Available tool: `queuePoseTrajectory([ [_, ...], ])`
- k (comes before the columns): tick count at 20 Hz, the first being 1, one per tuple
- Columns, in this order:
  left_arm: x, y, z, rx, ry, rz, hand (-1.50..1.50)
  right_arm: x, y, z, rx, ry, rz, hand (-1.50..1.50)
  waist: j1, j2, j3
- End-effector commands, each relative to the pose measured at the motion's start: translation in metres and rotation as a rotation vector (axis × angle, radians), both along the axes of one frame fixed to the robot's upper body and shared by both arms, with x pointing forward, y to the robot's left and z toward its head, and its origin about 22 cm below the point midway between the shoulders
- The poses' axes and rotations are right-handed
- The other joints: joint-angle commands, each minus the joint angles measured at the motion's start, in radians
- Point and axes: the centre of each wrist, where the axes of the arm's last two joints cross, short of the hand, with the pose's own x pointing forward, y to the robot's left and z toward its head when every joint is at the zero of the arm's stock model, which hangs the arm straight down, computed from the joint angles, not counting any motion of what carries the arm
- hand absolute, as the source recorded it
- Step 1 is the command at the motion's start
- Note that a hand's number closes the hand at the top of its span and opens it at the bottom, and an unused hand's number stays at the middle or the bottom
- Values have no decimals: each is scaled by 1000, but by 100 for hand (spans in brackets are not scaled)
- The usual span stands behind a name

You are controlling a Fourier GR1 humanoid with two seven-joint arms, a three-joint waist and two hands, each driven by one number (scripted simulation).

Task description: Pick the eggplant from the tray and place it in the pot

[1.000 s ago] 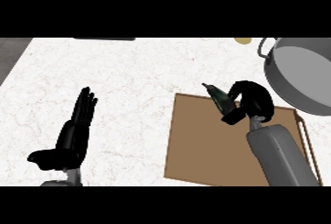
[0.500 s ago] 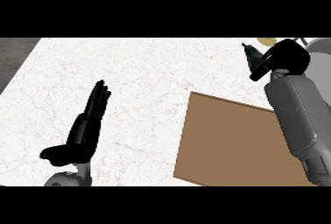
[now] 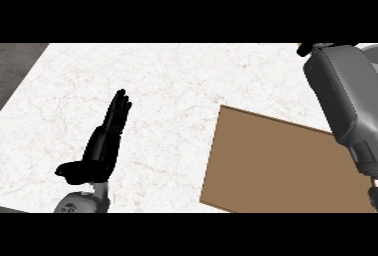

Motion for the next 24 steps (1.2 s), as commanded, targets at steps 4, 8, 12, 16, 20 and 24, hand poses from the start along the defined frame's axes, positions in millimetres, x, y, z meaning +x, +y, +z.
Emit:
queuePoseTrajectory([
  [4,5,-2,4,-5,-11,1,0,13,12,15,-64,-78,-203,150,-13,-4,0],
  [8,0,9,-9,0,20,35,0,16,-14,26,-77,-91,-253,150,-46,-13,1],
  [12,-3,8,-10,-16,23,35,0,17,-29,29,-79,-73,-325,150,-47,-13,1],
  [16,3,13,-2,-5,10,65,0,14,-58,34,-55,-95,-346,150,-71,-18,3],
  [20,-7,20,-7,-13,20,98,0,3,-96,8,-73,-69,-384,150,-90,-28,3],
  [24,-14,23,-13,-12,26,95,0,-1,-108,-4,-67,-60,-407,150,-86,-28,3],
])
